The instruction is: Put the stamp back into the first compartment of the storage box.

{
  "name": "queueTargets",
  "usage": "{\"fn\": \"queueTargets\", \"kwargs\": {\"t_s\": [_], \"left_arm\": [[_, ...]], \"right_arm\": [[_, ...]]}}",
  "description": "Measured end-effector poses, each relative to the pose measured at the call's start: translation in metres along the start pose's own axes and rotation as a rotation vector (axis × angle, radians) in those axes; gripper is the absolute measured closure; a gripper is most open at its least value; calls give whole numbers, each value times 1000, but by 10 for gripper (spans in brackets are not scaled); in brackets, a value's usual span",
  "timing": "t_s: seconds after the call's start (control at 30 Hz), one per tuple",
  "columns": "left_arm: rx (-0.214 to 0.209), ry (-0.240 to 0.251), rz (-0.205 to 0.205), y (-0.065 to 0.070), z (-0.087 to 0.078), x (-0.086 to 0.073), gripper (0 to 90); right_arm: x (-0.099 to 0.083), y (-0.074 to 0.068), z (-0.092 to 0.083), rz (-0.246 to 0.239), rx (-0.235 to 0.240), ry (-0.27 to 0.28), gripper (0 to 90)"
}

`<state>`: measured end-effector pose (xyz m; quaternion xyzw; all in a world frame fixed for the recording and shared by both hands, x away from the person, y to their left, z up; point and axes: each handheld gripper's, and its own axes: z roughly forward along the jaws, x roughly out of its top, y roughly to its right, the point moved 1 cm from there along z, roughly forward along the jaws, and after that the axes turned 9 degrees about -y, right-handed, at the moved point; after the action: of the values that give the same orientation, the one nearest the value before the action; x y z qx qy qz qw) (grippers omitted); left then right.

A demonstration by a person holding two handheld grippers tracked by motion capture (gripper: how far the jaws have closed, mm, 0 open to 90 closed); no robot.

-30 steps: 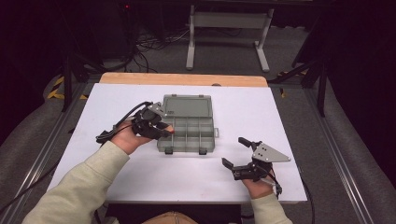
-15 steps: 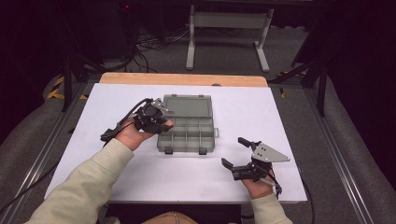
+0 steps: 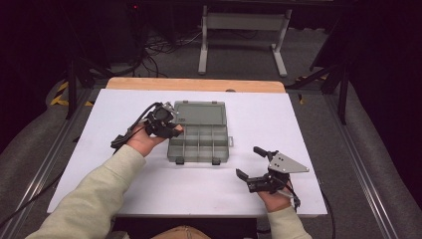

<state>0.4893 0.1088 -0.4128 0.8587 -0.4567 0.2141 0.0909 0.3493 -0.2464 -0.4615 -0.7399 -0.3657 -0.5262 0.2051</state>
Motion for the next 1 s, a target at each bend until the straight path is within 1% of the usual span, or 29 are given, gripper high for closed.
{"fn": "queueTargets", "kwargs": {"t_s": [0.1,0.2,0.3,0.37,0.5,0.53,0.63,0.9,0.97,1.0], "left_arm": [[6,-2,-9,-3,2,0,660],[4,-1,-22,-5,5,1,659],[5,-4,-23,-6,7,1,660],[11,-10,-15,-7,9,1,659],[2,-17,-20,-9,13,1,658],[0,-24,-12,-10,15,1,658],[-2,-33,-13,-11,18,1,658],[2,-57,-4,-13,24,2,657],[-3,-64,-16,-12,25,1,657],[-3,-65,-11,-12,26,2,657]], "right_arm": [[0,0,0,0,0,0,33],[0,0,0,0,1,-1,32],[0,0,0,0,2,0,33],[0,0,0,0,2,1,33],[0,0,0,0,3,0,33],[0,0,0,0,3,0,33],[0,0,0,0,4,-1,33],[0,0,0,2,8,1,33],[0,0,0,2,9,1,33],[0,0,0,2,9,1,33]]}}
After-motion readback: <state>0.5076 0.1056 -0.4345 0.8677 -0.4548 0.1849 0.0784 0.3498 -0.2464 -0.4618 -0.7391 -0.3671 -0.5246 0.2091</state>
